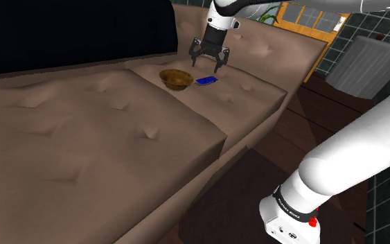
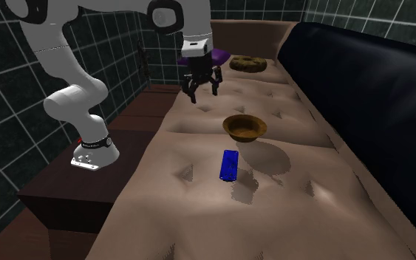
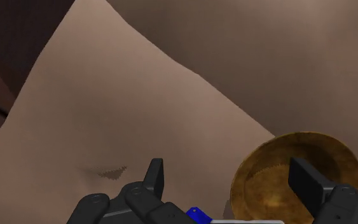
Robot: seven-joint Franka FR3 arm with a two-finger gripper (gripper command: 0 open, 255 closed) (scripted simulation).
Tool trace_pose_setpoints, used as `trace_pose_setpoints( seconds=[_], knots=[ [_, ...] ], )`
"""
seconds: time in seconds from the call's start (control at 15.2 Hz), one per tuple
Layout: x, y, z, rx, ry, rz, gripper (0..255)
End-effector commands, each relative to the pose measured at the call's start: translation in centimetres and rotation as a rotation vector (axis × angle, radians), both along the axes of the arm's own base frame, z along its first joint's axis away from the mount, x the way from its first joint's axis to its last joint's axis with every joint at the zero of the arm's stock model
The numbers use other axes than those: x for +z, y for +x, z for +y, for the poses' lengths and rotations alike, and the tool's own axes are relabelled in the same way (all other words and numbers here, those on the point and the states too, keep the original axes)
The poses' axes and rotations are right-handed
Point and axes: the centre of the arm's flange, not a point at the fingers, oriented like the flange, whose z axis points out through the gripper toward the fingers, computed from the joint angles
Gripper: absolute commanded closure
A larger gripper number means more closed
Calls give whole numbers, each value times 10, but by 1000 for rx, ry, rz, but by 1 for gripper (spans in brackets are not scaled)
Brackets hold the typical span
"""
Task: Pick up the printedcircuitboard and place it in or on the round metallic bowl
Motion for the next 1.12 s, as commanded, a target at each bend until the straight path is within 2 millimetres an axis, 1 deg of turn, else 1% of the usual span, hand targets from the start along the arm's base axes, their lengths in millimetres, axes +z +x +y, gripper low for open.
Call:
trace_pose_setpoints(
  seconds=[0.0,0.26,0.53,0.79,1.06],
  knots=[
    [-12,22,-14,-90,1,7,0],
    [-33,55,-50,-260,3,20,0],
    [-55,81,-90,-431,5,34,0],
    [-78,99,-134,-601,6,47,0],
    [-100,109,-181,-771,8,60,0]
  ],
)
